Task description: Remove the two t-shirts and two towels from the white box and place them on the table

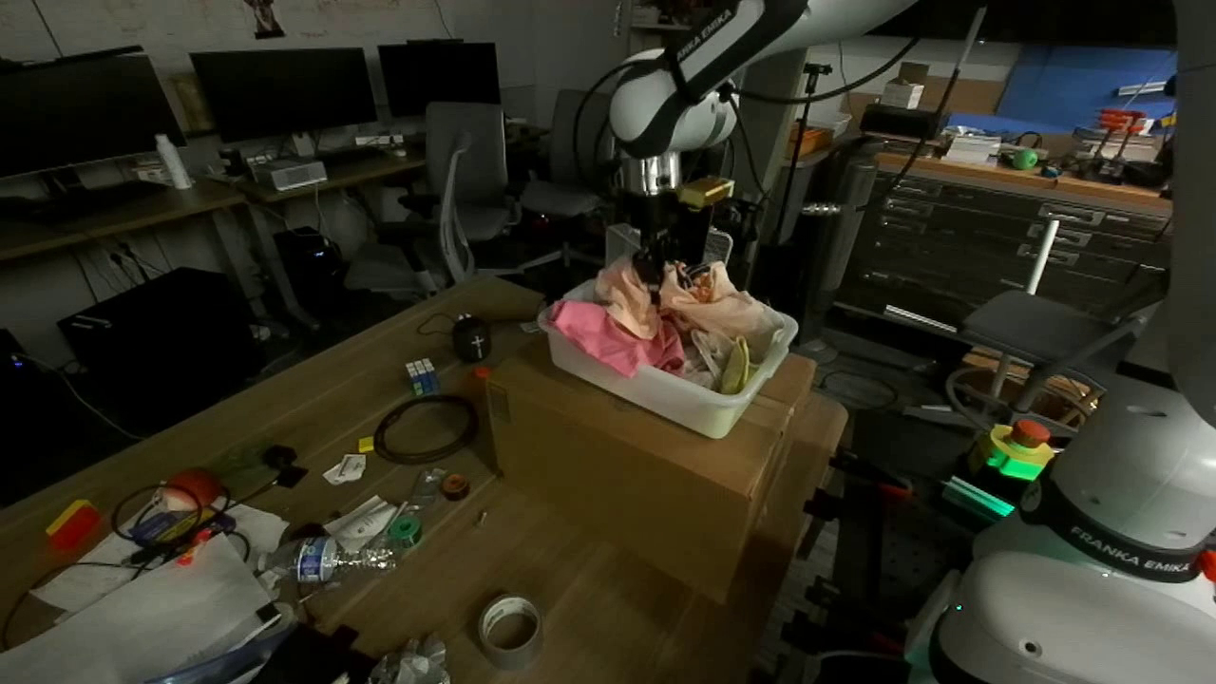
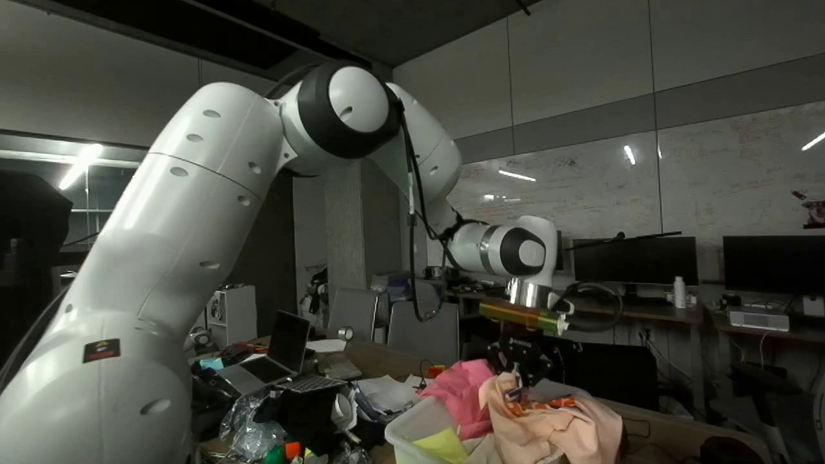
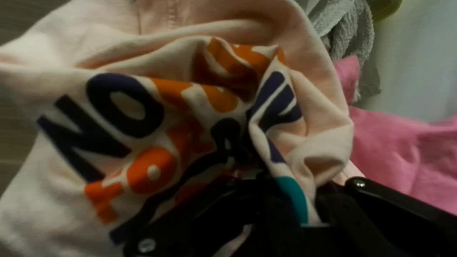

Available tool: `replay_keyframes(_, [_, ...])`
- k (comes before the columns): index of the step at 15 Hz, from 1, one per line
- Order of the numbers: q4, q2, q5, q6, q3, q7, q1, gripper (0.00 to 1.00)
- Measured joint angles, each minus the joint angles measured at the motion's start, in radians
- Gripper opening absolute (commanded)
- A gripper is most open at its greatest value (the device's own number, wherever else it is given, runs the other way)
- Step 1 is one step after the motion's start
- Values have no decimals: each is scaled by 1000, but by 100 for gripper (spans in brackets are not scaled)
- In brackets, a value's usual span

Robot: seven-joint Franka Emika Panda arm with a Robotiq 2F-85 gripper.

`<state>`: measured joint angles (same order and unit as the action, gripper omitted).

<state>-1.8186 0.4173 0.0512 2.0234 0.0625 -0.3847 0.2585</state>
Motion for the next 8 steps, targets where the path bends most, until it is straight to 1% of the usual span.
replay_keyframes(4, [-22, -181, -72, 44, 14, 69, -32, 5])
replay_keyframes(8, [-37, -356, -123, 63, 16, 217, -84, 5])
